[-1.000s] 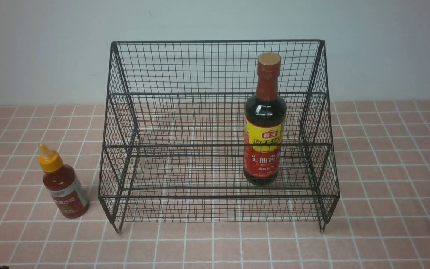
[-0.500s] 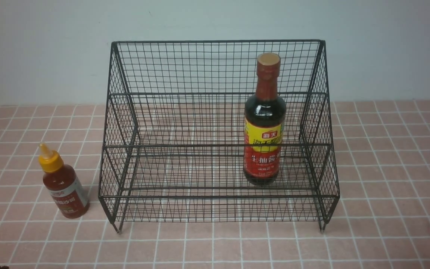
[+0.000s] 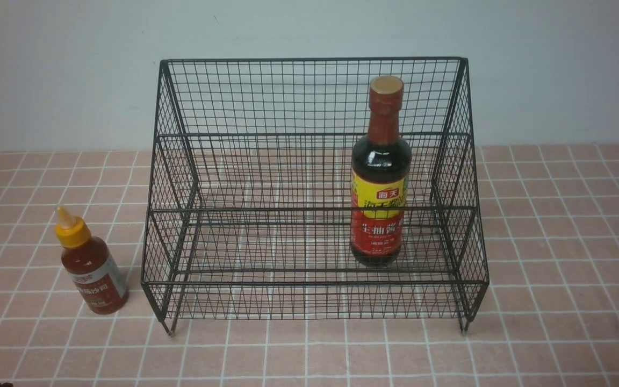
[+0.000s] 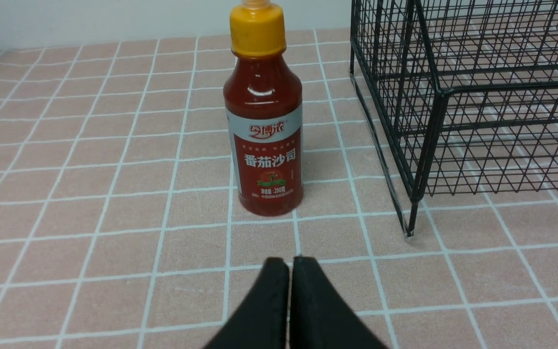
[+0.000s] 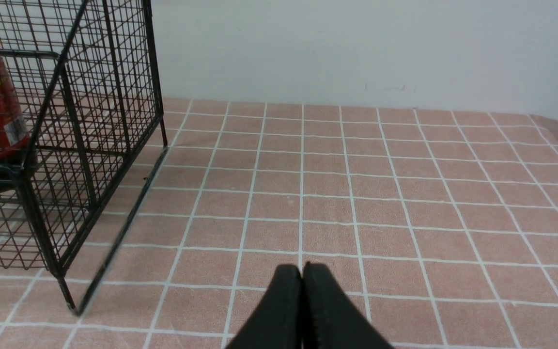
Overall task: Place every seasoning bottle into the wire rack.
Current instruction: Use the left arm to grab the condiment bottle closest to it
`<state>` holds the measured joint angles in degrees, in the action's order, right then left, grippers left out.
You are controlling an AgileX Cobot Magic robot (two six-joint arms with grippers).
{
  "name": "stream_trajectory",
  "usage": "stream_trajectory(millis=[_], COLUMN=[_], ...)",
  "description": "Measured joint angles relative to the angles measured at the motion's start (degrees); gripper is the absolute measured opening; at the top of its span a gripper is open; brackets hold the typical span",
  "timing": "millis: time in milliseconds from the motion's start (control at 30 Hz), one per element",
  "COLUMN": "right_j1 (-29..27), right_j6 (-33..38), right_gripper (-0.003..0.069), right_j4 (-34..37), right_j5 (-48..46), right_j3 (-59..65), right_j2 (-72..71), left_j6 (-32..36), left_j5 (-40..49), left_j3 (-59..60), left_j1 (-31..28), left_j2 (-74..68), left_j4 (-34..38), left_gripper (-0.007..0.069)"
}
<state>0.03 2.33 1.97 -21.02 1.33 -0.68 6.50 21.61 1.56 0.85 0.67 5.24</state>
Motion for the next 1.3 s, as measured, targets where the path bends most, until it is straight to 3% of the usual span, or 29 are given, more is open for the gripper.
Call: stream_trajectory(millis=[767, 1033, 1167, 1300], right_j1=[0.0, 0.0, 0.0, 0.0], right_j6=[-0.1, -0.1, -0.1, -0.1], right_gripper=[-0.0011, -0.0011, -0.0011, -0.0011], right_j4=[0.0, 0.0, 0.0, 0.0], right_j5=[0.0, 0.0, 0.0, 0.0], right_j3=[0.0, 0.0, 0.0, 0.0], right_j2=[0.0, 0.0, 0.0, 0.0], left_j6=[-0.4, -2.9, -2.8, -2.8], left_j5=[-1.3, -21.6, -35.9, -43.4], left_j3=[0.1, 0.1, 0.1, 0.1], left_j1=[0.0, 0.0, 0.0, 0.0], left_j2=[0.0, 0.0, 0.0, -0.4], left_j4=[1.7, 16.0, 17.2, 15.5], left_gripper=[-0.0010, -0.0010, -0.0010, -0.0010])
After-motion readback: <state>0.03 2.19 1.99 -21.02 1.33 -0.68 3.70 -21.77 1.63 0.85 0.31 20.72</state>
